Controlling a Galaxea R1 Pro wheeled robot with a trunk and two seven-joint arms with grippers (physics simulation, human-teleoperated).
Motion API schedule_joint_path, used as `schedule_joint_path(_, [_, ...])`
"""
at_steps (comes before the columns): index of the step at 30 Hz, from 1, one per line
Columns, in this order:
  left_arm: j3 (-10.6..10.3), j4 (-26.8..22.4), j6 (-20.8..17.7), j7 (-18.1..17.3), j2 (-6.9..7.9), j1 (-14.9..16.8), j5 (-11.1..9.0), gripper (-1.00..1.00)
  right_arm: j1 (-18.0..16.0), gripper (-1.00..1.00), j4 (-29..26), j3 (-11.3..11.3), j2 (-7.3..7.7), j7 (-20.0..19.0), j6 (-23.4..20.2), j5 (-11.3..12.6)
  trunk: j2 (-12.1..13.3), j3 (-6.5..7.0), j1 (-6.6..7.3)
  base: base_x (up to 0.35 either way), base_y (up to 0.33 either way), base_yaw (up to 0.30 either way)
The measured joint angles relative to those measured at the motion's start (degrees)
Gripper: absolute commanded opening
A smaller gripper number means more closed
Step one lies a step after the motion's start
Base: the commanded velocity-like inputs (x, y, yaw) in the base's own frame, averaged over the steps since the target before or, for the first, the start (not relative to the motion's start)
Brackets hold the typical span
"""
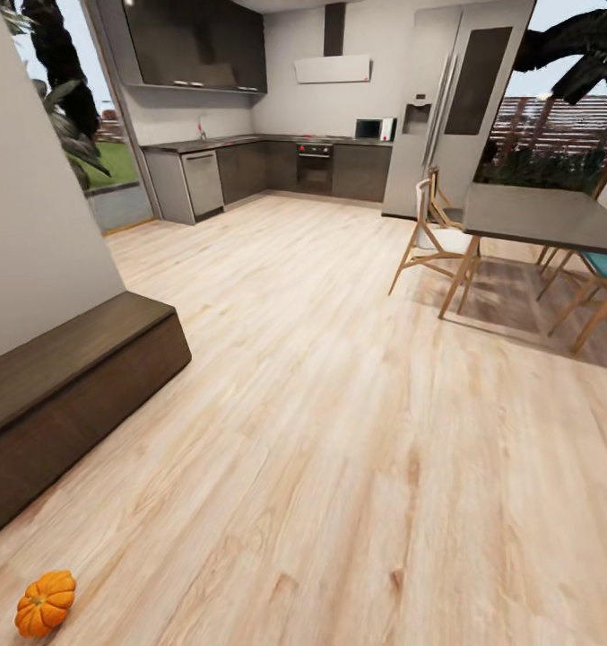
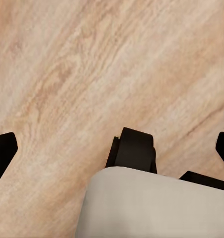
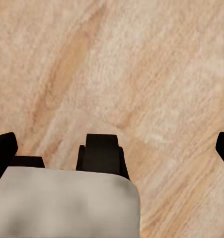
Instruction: Place each of the two pumpkins and all three candles from the living room inside a cabinet in the living room (use any cabinet), then make sure every cabinet is closed, and position the cauldron so it is next to a table in the living room.
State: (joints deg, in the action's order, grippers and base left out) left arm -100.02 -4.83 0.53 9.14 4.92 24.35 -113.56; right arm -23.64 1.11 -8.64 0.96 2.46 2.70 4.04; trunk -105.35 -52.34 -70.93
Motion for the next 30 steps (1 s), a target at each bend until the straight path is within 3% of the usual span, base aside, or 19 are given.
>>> schedule_joint_path(23, [0.0,0.01,0.0,-0.03,0.0,0.0,0.0,1.0,0.0,1.0,0.0,-0.06,-0.08,0.0,0.06,0.0,0.0,0.0,0.0,0.319,-0.154,0.282])
schedule_joint_path(30, [0.0,0.01,0.0,0.0,0.0,0.0,0.0,1.0,0.0,1.0,-0.01,-0.04,-0.08,0.0,0.06,0.0,0.0,0.0,0.0,0.183,-0.162,0.284])
